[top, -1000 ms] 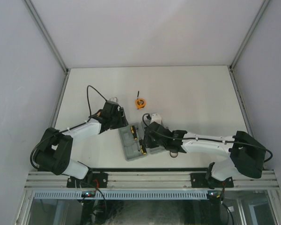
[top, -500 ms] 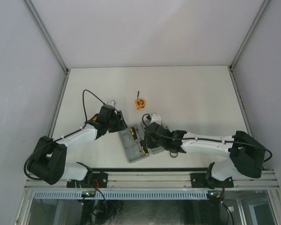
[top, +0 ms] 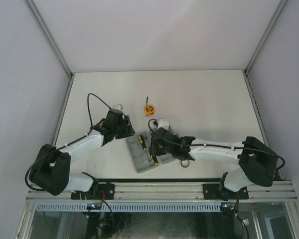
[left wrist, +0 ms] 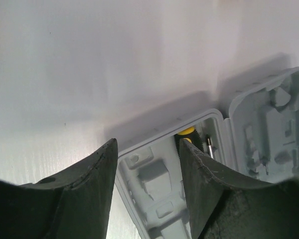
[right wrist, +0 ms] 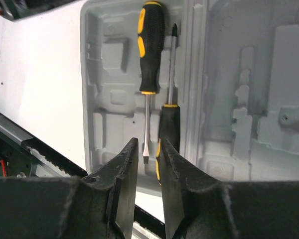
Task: Sort the tools into containers
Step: Adjust the screwdriver in the storage box.
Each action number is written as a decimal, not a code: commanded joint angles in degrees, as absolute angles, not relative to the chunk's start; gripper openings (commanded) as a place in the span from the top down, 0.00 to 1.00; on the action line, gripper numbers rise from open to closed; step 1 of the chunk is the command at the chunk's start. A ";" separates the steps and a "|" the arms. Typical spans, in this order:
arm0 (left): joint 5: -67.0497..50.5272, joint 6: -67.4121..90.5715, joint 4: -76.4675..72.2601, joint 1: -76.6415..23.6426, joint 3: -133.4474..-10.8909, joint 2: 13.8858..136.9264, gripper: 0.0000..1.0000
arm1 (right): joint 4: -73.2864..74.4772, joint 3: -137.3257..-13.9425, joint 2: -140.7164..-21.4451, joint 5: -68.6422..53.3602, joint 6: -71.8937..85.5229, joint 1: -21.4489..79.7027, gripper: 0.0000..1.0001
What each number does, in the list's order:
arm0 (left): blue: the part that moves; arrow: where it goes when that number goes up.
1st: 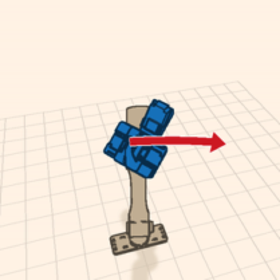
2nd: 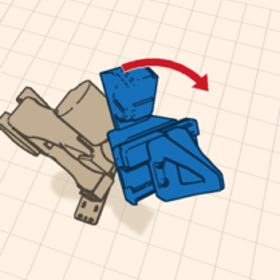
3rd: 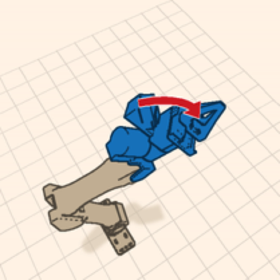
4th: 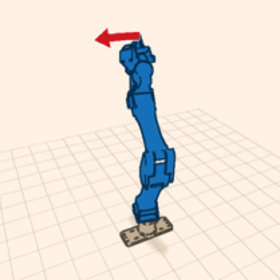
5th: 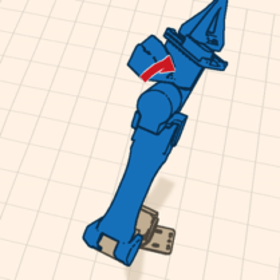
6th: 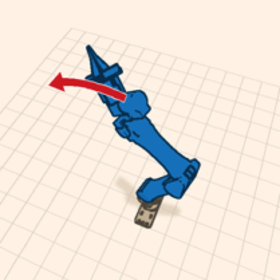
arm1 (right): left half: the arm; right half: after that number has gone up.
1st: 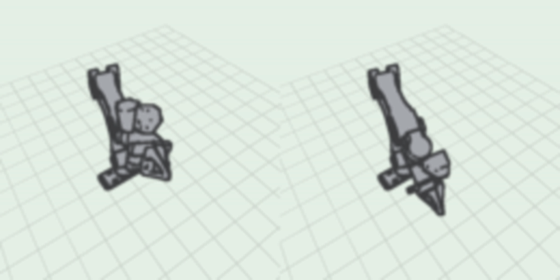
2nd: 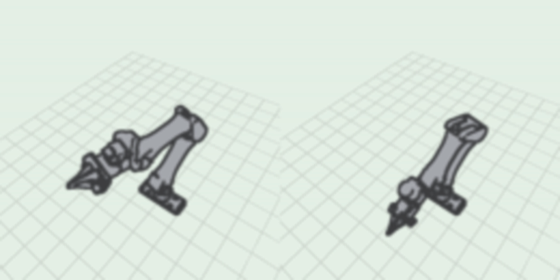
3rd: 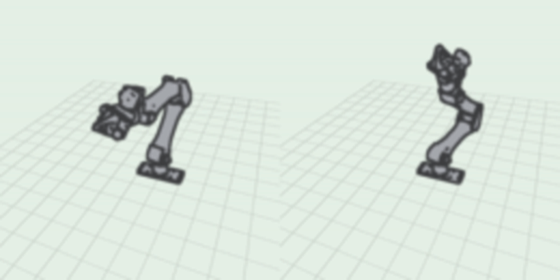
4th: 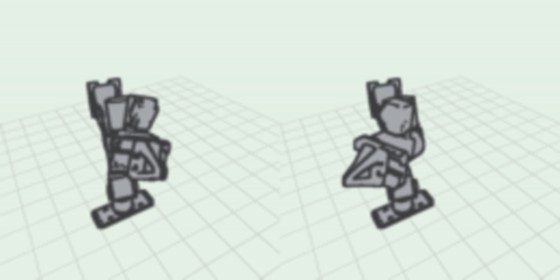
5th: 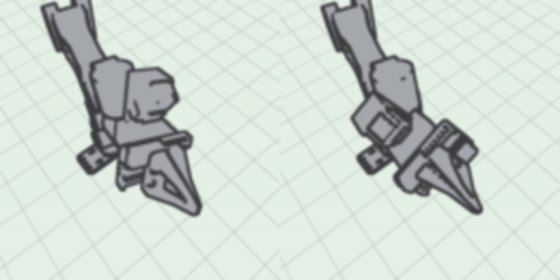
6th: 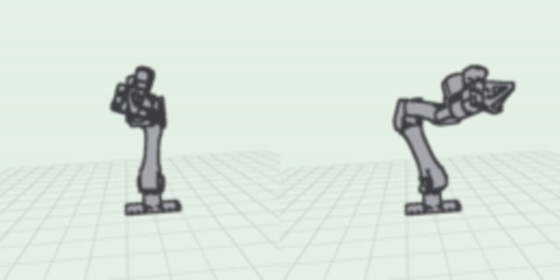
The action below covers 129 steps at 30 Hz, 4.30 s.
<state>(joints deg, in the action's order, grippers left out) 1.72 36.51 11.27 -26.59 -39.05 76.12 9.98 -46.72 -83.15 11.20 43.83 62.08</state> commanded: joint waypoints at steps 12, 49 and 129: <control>0.97 36.74 6.25 -26.39 -39.54 79.46 0.45 | 6.15 -55.81 -93.45 5.27 40.50 59.44 0.78; -0.58 35.51 4.75 -26.37 -38.28 81.24 0.48 | 12.81 -64.32 -103.42 9.96 38.85 58.69 0.88; 9.90 47.29 13.74 -38.43 -40.11 70.95 0.50 | 6.82 -51.37 -83.98 10.37 41.08 58.24 0.78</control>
